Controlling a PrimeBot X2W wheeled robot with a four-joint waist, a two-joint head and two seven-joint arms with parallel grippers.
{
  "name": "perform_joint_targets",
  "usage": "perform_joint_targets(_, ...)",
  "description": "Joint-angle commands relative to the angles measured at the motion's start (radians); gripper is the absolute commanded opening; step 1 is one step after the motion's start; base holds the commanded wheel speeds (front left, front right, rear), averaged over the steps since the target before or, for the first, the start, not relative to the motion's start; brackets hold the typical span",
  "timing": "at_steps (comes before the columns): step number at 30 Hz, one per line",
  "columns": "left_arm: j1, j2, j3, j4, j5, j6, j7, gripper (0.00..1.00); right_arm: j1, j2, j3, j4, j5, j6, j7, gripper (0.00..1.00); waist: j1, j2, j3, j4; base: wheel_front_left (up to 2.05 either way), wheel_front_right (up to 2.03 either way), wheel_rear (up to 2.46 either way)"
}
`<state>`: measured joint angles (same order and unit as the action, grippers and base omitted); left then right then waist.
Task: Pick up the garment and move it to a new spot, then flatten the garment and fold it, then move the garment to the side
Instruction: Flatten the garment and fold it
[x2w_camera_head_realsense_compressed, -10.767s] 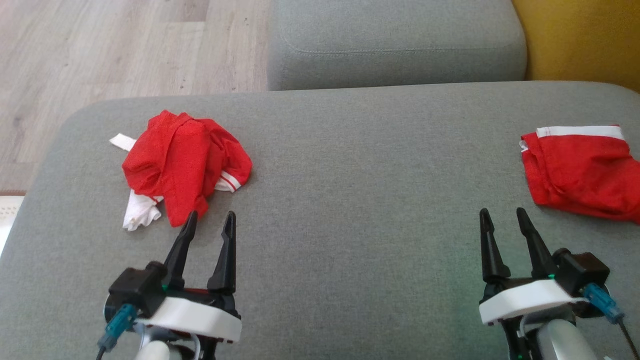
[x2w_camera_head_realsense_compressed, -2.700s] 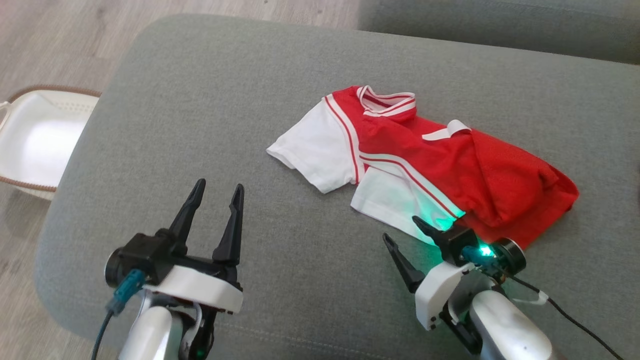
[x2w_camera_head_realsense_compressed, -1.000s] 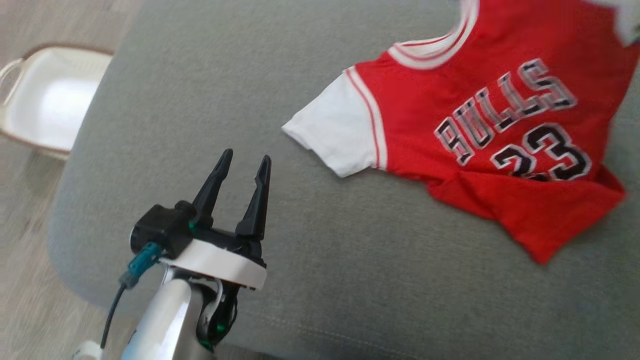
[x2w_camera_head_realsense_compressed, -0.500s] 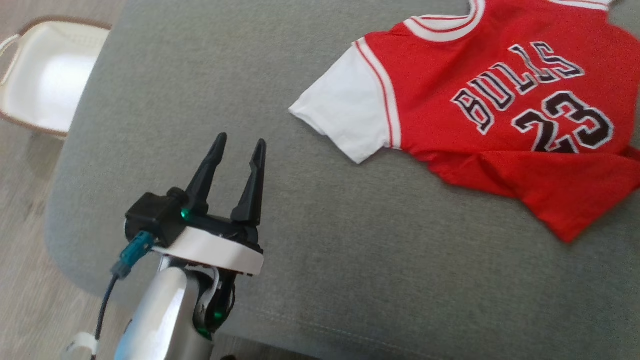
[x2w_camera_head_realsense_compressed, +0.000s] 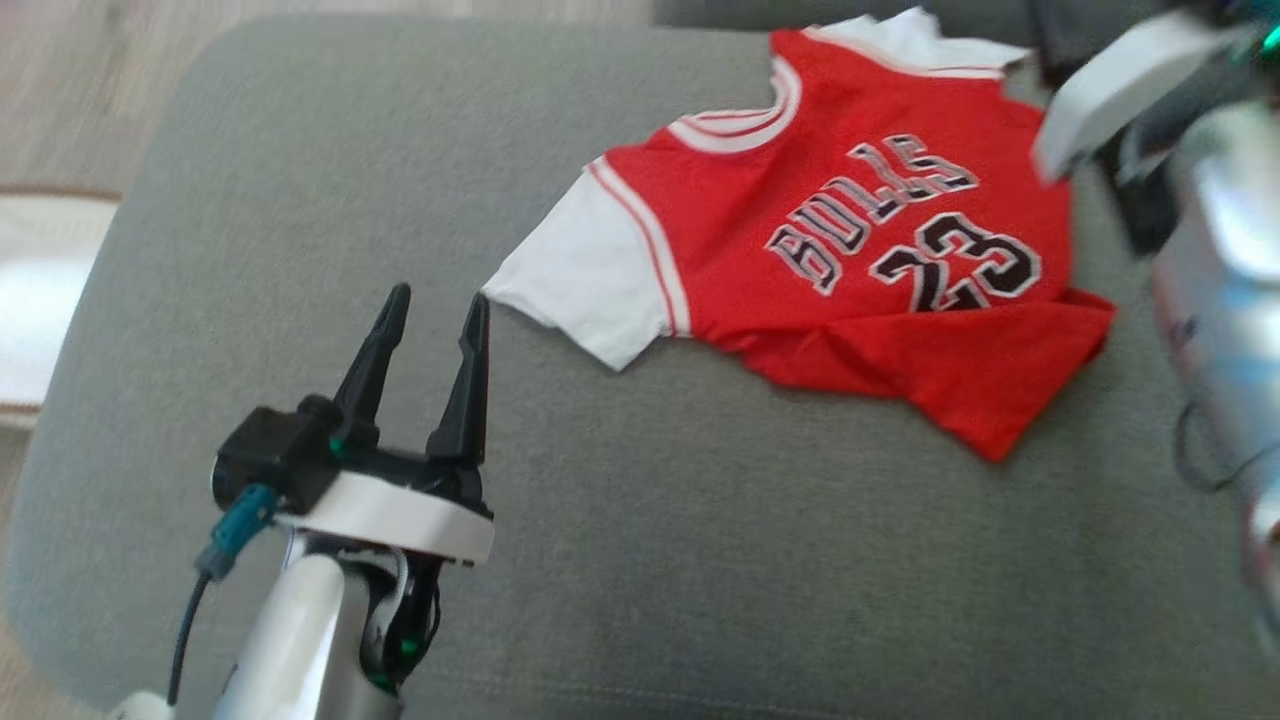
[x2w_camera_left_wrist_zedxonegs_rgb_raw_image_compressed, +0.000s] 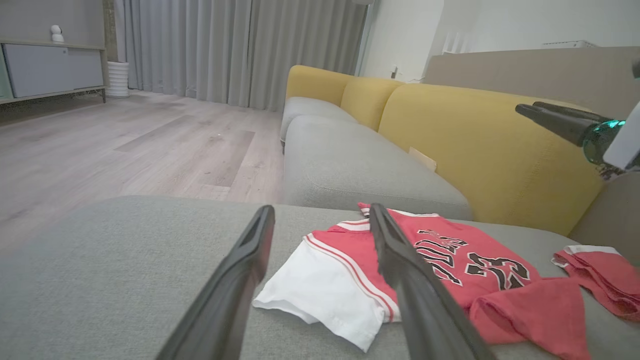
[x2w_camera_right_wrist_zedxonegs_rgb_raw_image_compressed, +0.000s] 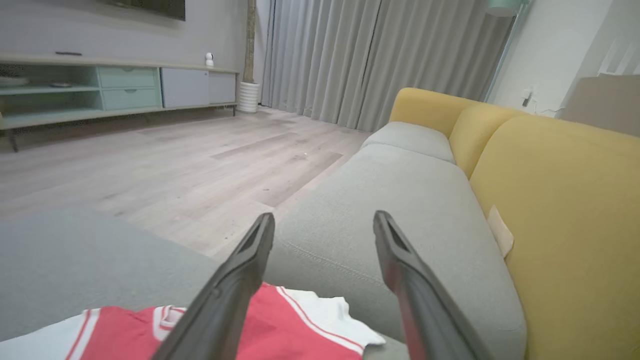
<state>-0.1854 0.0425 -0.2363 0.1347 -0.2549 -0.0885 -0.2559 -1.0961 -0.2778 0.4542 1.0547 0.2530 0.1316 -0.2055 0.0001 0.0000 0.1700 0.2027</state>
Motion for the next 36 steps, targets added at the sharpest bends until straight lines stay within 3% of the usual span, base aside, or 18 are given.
perform_joint_targets(1,-0.011,0.008,0.044,-0.033,0.01,0.001,-0.006,1.0,0.025,0.025,0.001,-0.047,0.022,-0.001,-0.019,1.0,-0.0001,0.0,-0.052,-0.048,0.0,0.0,0.0)
perform_joint_targets(11,0.056,0.008,0.072,-0.039,0.021,0.006,-0.006,1.0,0.362,0.12,-0.067,-0.246,0.032,-0.001,-0.052,1.0,-0.0001,0.0,-0.142,-0.11,0.0,0.0,0.0)
perform_joint_targets(21,0.125,0.008,0.056,-0.031,0.019,0.015,-0.006,1.0,0.782,0.221,-0.217,-0.546,-0.122,-0.001,-0.055,1.0,-0.0001,0.0,-0.19,-0.138,0.0,0.0,0.0)
perform_joint_targets(30,0.168,0.008,0.063,-0.042,0.012,0.027,-0.006,1.0,0.966,0.227,-0.245,-0.723,-0.055,-0.001,-0.027,1.0,-0.0001,0.0,-0.202,-0.151,0.0,0.0,0.0)
perform_joint_targets(36,0.172,0.008,0.06,-0.049,0.015,0.03,-0.006,1.0,0.996,0.227,-0.248,-0.776,-0.074,-0.001,-0.011,1.0,-0.0001,0.0,-0.202,-0.148,0.0,0.0,0.0)
